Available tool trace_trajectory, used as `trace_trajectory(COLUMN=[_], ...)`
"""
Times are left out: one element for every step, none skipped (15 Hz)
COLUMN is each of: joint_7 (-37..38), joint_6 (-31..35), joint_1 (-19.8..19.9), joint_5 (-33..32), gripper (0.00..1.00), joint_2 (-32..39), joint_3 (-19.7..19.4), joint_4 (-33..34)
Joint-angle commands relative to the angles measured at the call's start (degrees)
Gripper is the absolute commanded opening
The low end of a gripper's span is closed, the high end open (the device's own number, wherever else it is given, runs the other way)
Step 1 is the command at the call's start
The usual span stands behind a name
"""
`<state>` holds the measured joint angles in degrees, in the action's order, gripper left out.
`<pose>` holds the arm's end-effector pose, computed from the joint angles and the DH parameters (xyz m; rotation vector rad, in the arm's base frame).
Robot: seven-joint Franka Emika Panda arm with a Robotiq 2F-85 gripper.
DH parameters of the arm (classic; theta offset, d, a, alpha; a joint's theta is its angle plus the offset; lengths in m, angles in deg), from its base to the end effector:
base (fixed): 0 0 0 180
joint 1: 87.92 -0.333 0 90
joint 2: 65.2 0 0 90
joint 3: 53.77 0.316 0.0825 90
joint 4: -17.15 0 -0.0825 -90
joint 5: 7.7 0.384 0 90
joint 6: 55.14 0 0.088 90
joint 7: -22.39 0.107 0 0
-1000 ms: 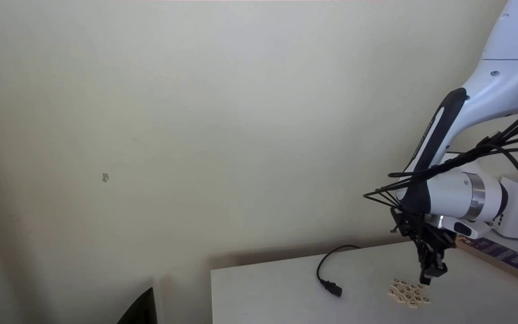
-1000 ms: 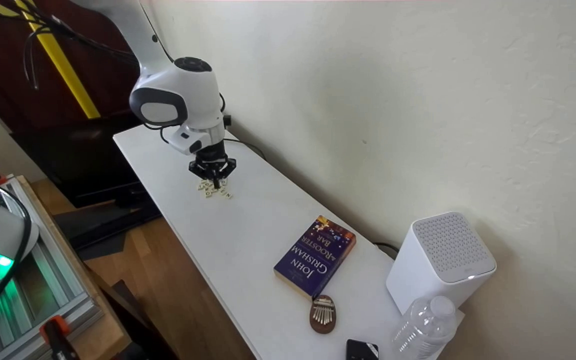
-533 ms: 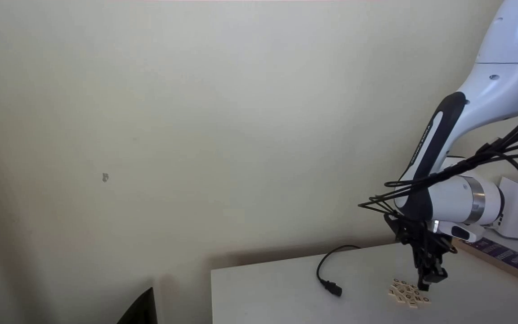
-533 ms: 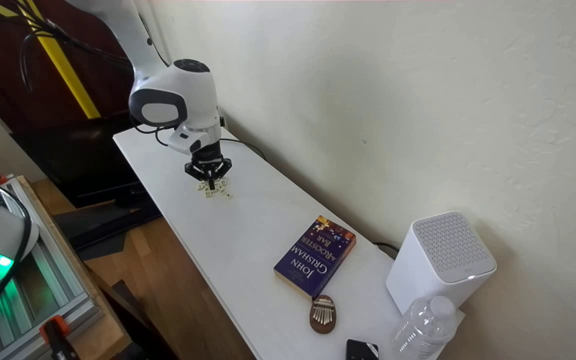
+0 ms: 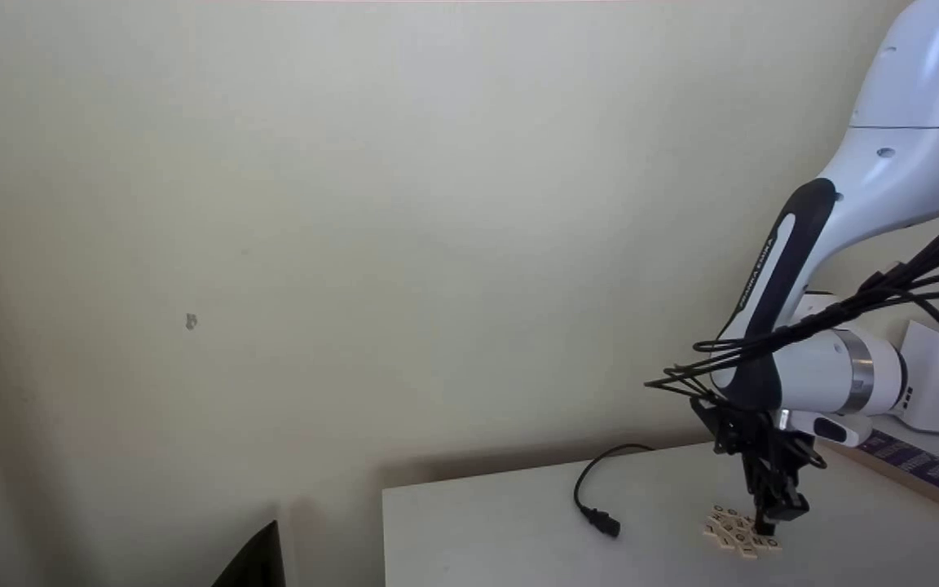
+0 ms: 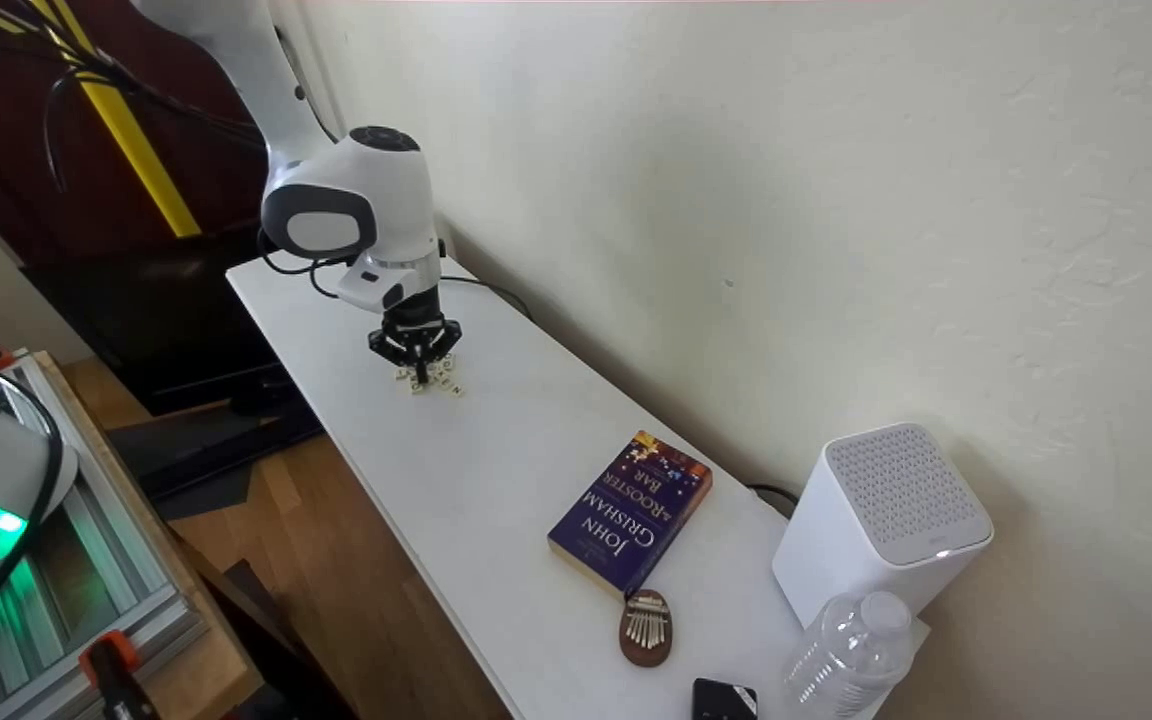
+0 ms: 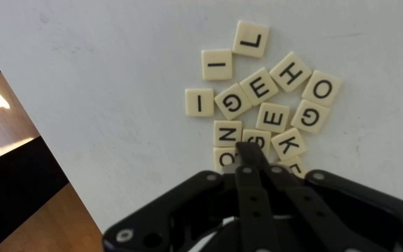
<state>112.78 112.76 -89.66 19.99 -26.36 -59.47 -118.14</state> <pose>0.4503 -0.0692 0.0407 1.5296 -2.6837 -0.1145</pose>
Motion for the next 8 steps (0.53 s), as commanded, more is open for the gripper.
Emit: trace_trajectory(joint_7=[-0.1,-0.1,-0.2,-0.2,-0.4,-0.4,-0.5,-0.6], joint_6=[0.9,1.2,1.3,1.4,1.4,1.2,1.1,1.1], joint_1=[-0.3,-0.2,-0.2,-0.1,0.1,0.0,0.0,-0.1], joint_5=[-1.0,-0.9,-0.9,-0.7,-0.6,-0.7,-0.7,-0.7], gripper=[0.0,0.0,0.0,0.0,0.0,0.0,0.0,0.0], joint_2=[1.8,2.1,2.5,2.7,2.8,3.0,3.1,3.2], joint_3=[0.3,0.5,0.6,0.8,1.2,1.3,1.5,1.7], joint_4=[2.0,2.4,2.8,3.2,3.6,3.9,4.2,4.4])
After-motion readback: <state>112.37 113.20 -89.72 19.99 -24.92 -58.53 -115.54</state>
